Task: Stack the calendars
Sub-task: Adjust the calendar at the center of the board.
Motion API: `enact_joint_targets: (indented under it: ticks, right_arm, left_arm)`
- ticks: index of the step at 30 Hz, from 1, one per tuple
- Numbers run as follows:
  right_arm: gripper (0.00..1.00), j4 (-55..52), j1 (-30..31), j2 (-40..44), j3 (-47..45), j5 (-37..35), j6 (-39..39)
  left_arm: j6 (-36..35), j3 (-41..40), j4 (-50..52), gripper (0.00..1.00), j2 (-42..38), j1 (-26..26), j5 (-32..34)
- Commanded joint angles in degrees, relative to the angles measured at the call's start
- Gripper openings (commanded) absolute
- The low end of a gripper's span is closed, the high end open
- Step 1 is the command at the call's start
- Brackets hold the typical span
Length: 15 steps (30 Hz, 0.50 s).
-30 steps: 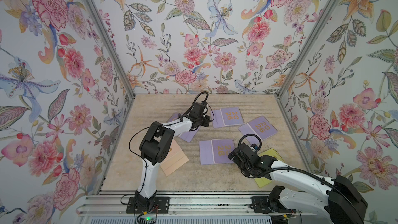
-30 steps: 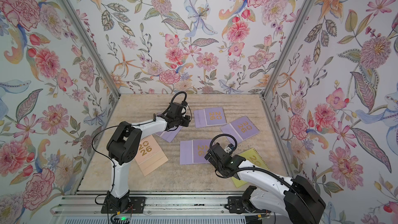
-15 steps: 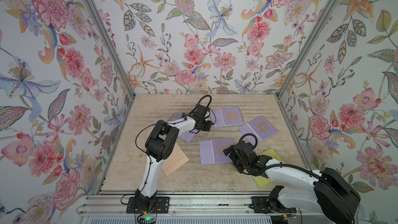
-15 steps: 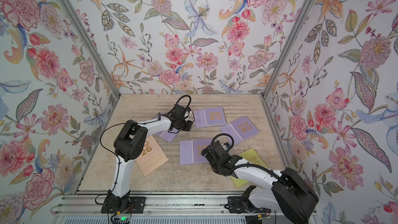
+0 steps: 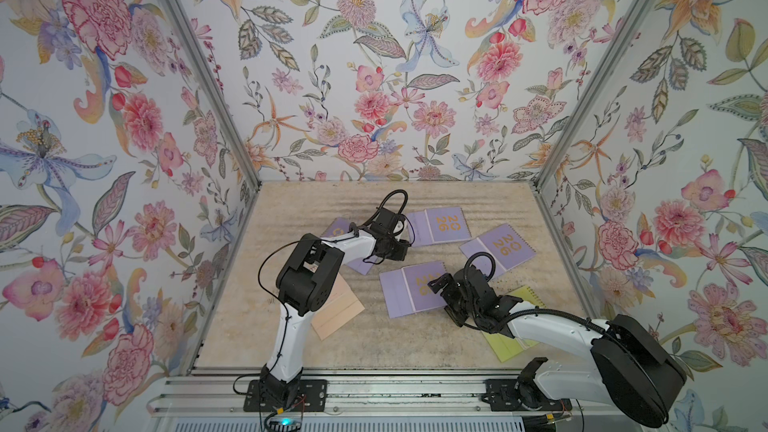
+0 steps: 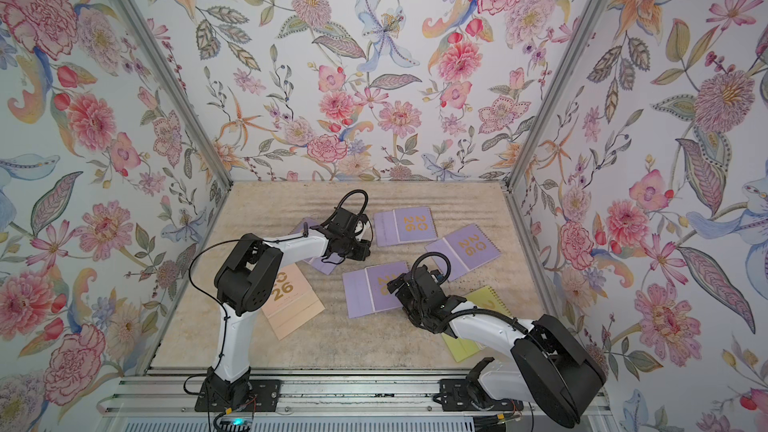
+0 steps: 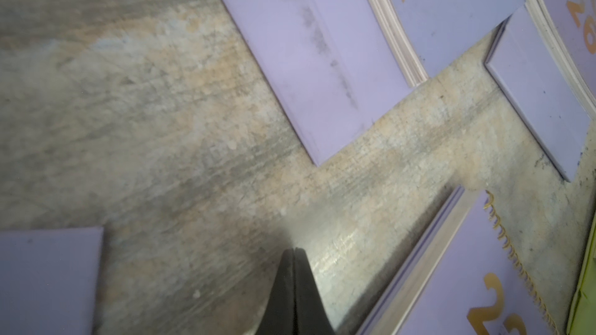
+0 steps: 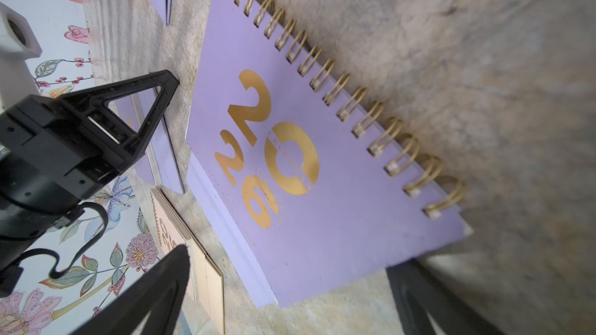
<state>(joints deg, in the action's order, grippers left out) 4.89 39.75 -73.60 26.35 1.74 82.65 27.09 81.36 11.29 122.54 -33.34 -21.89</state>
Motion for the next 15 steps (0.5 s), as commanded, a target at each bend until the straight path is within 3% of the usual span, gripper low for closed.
enact_joint_targets:
  ticks: [1, 15]
  right_arm:
    - [0.99, -4.09, -1.28, -1.28, -2.41, -0.34, -2.05]
    - [0.99, -4.09, -6.49, -4.27, -0.45, 3.40, -11.15]
  left_arm:
    - [0.71, -4.73, 6.69, 0.00, -0.81, -1.24, -0.87]
    - [3.62, -17.93, 3.49, 0.00, -8.65, -3.63, -2.19]
